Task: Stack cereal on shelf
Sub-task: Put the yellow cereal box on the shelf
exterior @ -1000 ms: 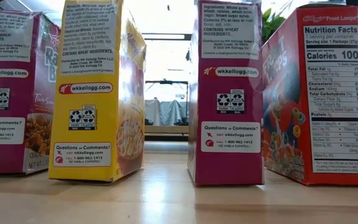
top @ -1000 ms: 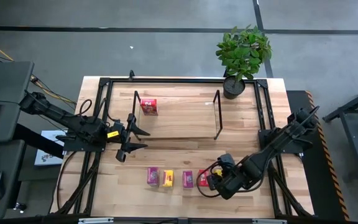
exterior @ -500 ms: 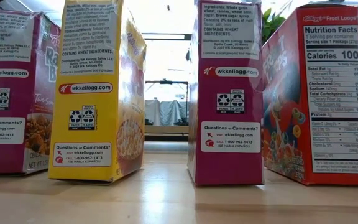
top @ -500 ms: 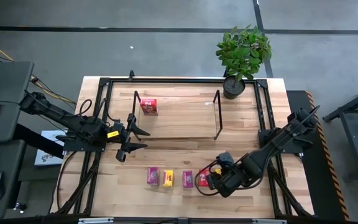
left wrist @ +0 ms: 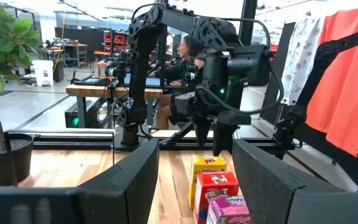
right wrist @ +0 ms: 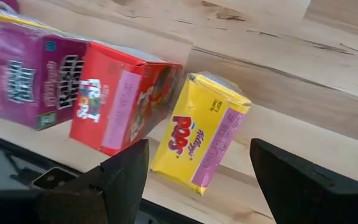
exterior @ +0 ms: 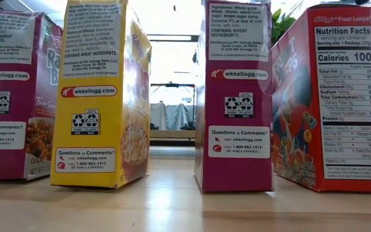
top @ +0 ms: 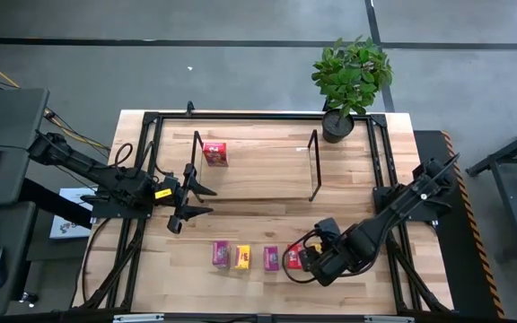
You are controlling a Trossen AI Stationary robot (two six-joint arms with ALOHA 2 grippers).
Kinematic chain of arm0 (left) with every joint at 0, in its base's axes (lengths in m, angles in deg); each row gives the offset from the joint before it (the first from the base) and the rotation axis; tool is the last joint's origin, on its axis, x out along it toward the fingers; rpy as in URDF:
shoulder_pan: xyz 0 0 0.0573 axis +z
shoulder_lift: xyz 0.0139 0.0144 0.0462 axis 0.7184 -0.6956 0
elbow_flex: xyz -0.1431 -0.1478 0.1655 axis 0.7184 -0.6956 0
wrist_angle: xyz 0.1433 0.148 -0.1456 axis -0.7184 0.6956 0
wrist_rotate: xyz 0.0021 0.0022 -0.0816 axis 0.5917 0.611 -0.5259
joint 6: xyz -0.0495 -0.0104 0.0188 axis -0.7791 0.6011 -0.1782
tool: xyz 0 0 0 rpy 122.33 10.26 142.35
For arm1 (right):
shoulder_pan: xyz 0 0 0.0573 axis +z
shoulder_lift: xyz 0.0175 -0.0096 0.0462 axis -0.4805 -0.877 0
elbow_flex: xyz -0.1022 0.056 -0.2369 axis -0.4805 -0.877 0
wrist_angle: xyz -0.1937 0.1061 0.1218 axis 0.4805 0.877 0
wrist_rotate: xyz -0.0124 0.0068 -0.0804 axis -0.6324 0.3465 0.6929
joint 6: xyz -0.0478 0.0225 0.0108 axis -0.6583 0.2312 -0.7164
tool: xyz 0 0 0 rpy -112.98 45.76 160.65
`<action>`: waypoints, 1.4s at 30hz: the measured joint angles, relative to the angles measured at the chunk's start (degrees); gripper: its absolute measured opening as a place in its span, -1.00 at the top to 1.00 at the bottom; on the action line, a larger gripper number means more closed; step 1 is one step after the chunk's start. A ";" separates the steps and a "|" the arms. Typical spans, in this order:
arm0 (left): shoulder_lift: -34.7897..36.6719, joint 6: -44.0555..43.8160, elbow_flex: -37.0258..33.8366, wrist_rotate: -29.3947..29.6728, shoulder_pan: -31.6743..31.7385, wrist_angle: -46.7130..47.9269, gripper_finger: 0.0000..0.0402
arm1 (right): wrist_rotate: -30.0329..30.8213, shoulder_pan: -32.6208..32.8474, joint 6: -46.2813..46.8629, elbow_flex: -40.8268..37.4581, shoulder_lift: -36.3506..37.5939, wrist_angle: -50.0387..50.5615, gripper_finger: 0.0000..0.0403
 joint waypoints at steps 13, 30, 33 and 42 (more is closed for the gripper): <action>0.00 0.00 -0.02 0.00 -0.02 0.04 0.03 | -0.27 0.00 1.07 -0.01 -4.37 -1.62 -0.35; 0.00 -0.13 -0.02 0.01 -0.02 0.07 0.03 | 0.18 -0.04 -6.38 -0.05 -7.15 1.05 -0.22; -0.01 -0.13 -0.02 0.01 -0.02 0.04 0.03 | -0.50 -0.02 -8.24 0.01 -7.15 1.77 -0.08; -0.01 -0.09 -0.02 0.03 -0.02 0.00 0.03 | -1.82 -0.09 -25.27 9.10 -7.15 10.50 0.36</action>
